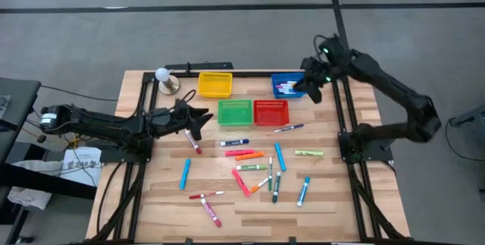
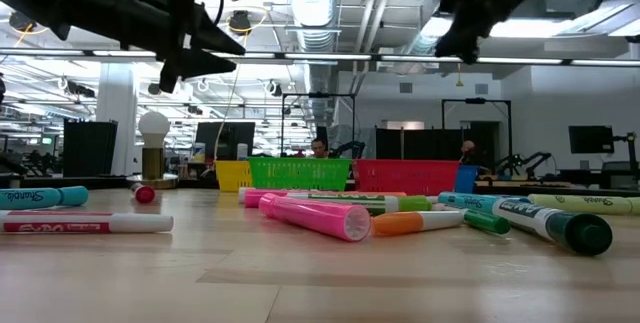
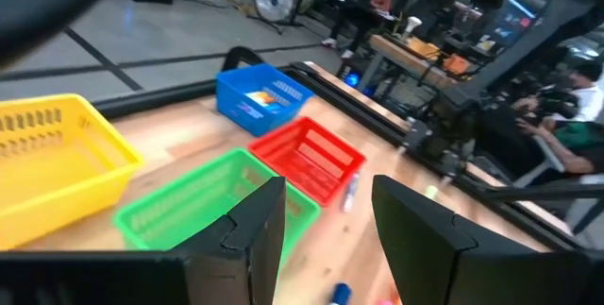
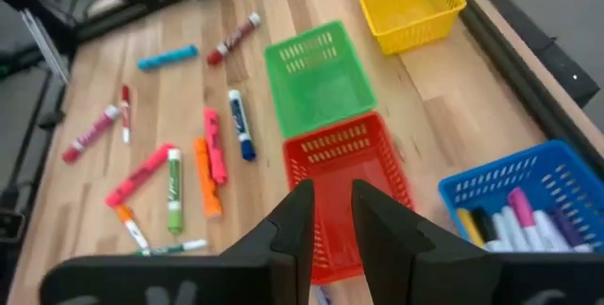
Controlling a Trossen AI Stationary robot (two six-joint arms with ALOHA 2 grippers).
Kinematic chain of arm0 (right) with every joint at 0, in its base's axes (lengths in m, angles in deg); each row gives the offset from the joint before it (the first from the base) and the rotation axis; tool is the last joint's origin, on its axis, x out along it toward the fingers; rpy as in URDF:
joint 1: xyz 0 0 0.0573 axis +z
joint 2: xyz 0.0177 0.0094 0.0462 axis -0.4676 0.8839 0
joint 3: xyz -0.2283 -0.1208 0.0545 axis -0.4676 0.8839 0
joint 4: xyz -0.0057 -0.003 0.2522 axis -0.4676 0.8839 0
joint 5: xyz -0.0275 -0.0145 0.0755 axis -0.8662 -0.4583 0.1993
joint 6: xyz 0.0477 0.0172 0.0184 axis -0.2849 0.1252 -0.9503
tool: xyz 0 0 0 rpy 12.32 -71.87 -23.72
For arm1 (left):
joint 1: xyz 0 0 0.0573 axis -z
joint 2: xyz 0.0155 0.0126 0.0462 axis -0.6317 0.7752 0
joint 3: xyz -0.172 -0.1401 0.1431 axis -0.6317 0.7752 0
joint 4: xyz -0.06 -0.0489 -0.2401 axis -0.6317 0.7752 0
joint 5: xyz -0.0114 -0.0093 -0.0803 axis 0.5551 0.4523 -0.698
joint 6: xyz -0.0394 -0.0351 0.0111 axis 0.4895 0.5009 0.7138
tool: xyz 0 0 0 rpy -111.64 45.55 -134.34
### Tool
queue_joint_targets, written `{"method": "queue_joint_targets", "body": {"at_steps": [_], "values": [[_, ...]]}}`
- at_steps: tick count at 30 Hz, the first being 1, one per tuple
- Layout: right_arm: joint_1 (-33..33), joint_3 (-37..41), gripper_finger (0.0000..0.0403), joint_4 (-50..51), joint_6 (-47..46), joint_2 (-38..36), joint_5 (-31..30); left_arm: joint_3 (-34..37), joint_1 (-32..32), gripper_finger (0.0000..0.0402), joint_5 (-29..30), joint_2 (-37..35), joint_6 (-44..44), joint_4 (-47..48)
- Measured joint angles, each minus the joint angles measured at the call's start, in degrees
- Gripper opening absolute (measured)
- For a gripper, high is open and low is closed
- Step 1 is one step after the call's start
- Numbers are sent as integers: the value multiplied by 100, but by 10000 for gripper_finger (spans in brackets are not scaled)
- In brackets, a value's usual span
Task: Pick & Place Markers
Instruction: Put the orange highlighter into the blue bin
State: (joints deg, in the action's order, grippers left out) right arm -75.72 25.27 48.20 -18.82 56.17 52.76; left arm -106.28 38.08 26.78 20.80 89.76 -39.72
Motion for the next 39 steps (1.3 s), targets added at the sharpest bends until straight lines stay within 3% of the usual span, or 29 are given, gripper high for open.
{"method": "queue_joint_targets", "body": {"at_steps": [9, 19, 32, 39], "values": [[12, 1864, 63, -1740, -1378, -1939, 63, -299, 424, 159, 2, 225, 297, 0], [359, 3034, 63, -2783, -2566, -3338, 40, -1326, 1036, 159, -2, 1652, 297, 68], [1085, 3619, 63, -3019, -3020, -4060, 23, -2595, 2000, 159, -119, 3149, 644, 714], [1249, 3657, 63, -2991, -3065, -4058, -154, -3469, 2391, 159, -142, 3599, 642, 1723]]}}
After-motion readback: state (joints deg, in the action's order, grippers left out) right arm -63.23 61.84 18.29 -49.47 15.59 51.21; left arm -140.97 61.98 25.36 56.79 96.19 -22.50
